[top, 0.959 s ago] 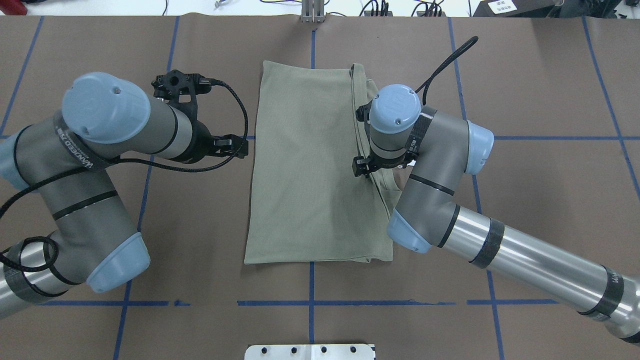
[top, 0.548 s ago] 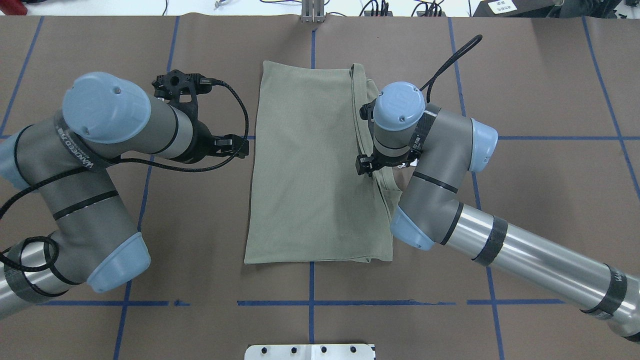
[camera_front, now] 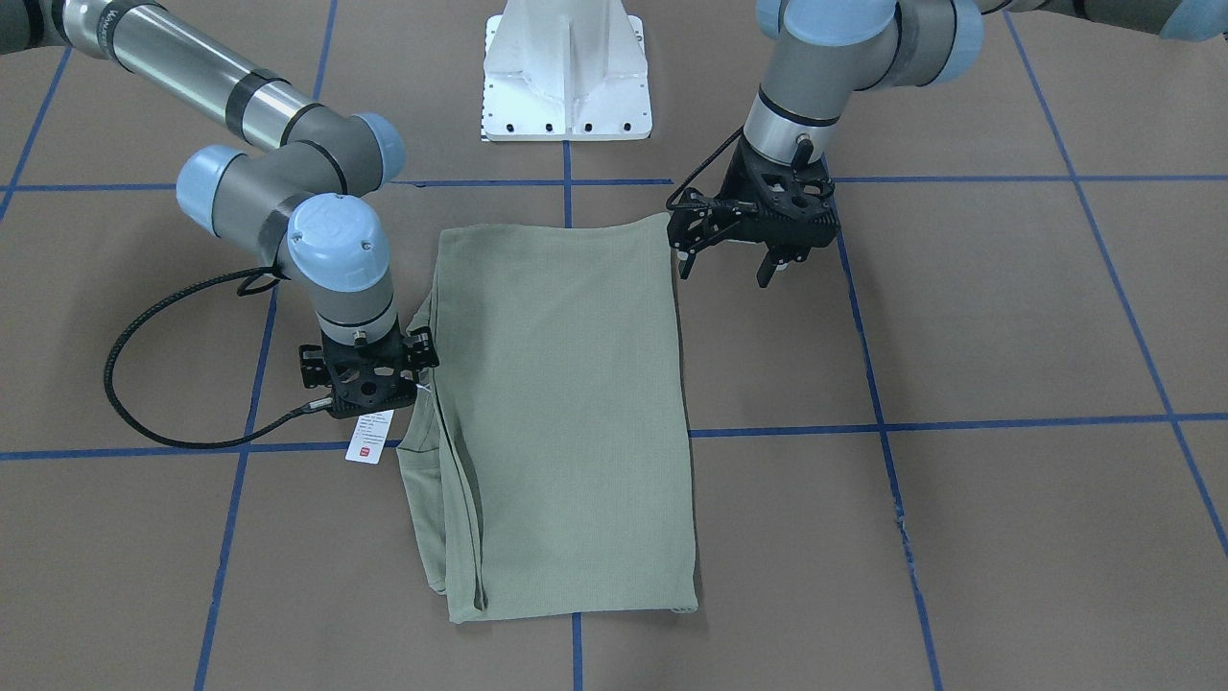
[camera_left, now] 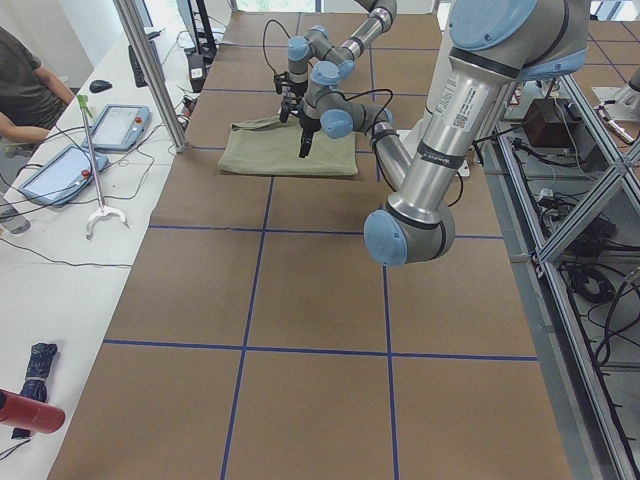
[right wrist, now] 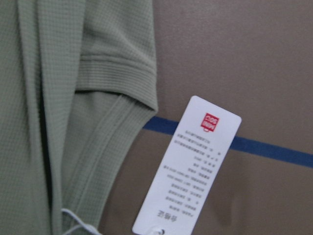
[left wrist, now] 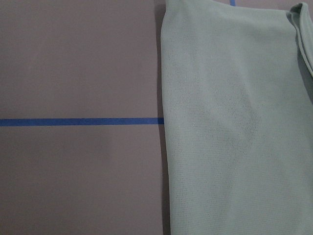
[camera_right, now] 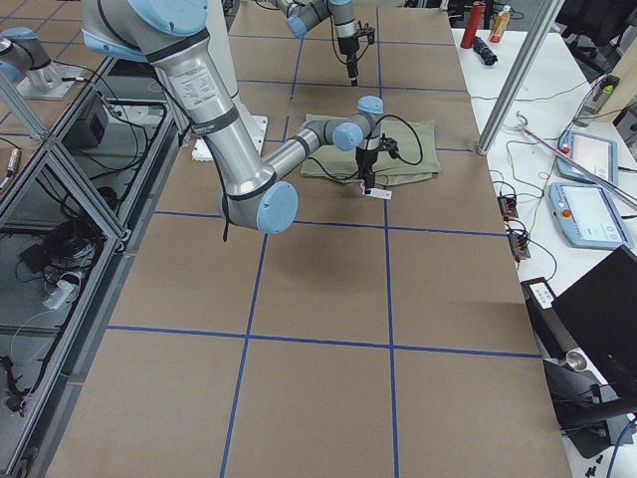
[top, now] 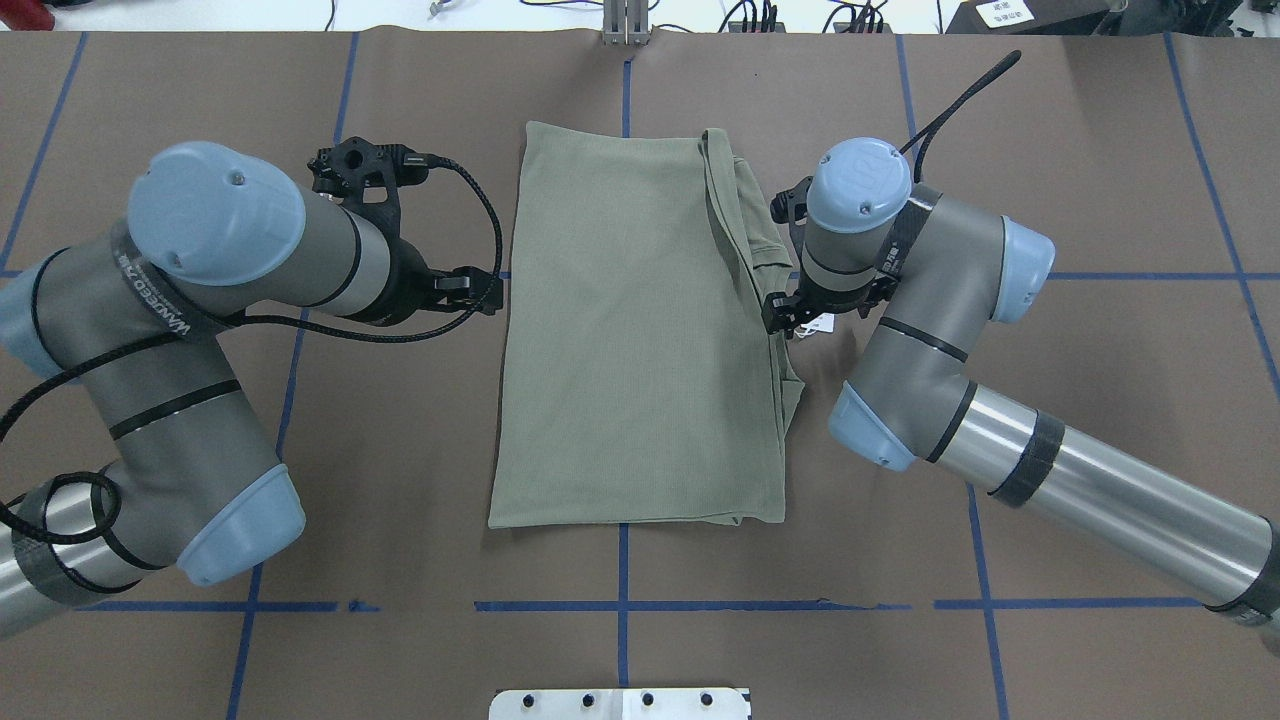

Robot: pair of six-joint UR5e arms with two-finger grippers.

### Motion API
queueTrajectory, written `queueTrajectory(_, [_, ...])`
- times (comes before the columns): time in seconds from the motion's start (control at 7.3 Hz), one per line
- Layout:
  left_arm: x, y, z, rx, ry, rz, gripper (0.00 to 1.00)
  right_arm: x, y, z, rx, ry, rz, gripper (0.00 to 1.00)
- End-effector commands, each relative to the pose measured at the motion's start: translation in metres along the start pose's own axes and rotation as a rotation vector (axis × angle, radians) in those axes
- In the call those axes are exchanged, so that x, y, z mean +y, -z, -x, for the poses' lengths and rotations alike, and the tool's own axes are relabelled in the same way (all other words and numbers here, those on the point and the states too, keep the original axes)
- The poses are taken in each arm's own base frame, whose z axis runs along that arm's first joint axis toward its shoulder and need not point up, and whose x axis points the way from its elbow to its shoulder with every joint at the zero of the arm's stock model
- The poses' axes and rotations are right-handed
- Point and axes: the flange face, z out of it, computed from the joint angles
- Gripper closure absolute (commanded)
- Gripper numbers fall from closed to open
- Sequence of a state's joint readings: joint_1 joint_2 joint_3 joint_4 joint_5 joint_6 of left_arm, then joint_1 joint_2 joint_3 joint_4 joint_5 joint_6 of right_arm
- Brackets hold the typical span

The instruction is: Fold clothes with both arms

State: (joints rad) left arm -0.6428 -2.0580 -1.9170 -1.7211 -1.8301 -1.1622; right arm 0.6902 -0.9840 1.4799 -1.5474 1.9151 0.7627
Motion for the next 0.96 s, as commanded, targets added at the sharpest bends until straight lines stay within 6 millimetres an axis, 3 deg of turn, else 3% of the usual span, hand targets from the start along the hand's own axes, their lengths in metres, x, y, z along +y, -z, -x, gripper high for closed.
queueTrajectory(0.0, [0.0,0.003,-0.003,0.006,-0.007,-0.003,0.0,-0.014,0.019,-0.023,-0.039,-0.022,0.006,0.0])
queueTrajectory(0.14, [-0.001,0.006,-0.003,0.011,-0.008,-0.006,0.0,-0.018,0.023,-0.018,-0.045,-0.019,0.0,0.0])
queueTrajectory(0.27, [0.0,0.008,-0.004,0.014,-0.006,-0.008,0.0,-0.033,0.037,0.0,-0.054,-0.015,-0.022,0.0])
queueTrajectory(0.55, [-0.003,0.025,-0.006,0.038,-0.004,-0.031,0.0,-0.08,0.047,0.043,-0.05,-0.013,-0.028,0.0])
queueTrajectory(0.68, [-0.004,0.031,-0.008,0.046,-0.005,-0.039,0.0,-0.098,0.038,0.052,-0.069,-0.002,-0.051,0.0])
queueTrajectory(0.82, [-0.008,0.04,-0.008,0.055,-0.005,-0.055,0.0,-0.116,0.029,0.047,-0.069,-0.004,-0.067,0.0])
